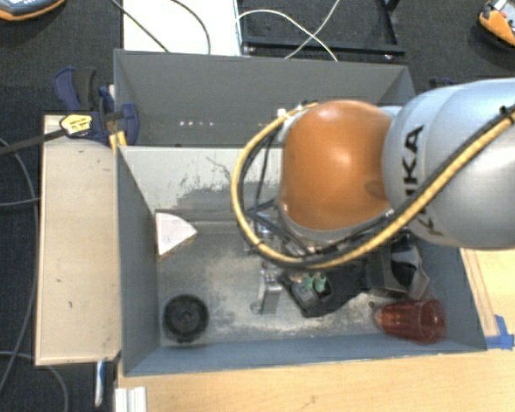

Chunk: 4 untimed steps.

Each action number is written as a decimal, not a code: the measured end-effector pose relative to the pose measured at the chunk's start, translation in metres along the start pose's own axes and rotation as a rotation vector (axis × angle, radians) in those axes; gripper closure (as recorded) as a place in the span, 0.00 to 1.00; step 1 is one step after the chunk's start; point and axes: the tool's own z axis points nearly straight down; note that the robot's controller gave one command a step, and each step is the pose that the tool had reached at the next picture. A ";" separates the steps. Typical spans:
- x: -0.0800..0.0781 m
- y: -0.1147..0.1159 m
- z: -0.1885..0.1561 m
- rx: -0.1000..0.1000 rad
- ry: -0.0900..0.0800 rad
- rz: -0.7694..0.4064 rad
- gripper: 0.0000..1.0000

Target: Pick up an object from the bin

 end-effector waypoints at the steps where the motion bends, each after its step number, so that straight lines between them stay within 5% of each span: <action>1: -0.002 -0.001 -0.005 -0.002 -0.009 0.007 0.00; 2: -0.010 0.053 0.108 -0.001 -0.005 -0.300 0.00; 3: -0.006 0.089 0.065 -0.004 -0.013 -0.102 0.00; 4: -0.009 0.098 0.102 -0.001 -0.004 -0.636 0.00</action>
Offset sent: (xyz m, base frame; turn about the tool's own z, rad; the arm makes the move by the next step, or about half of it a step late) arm 0.0110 0.0749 -0.1565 -0.4248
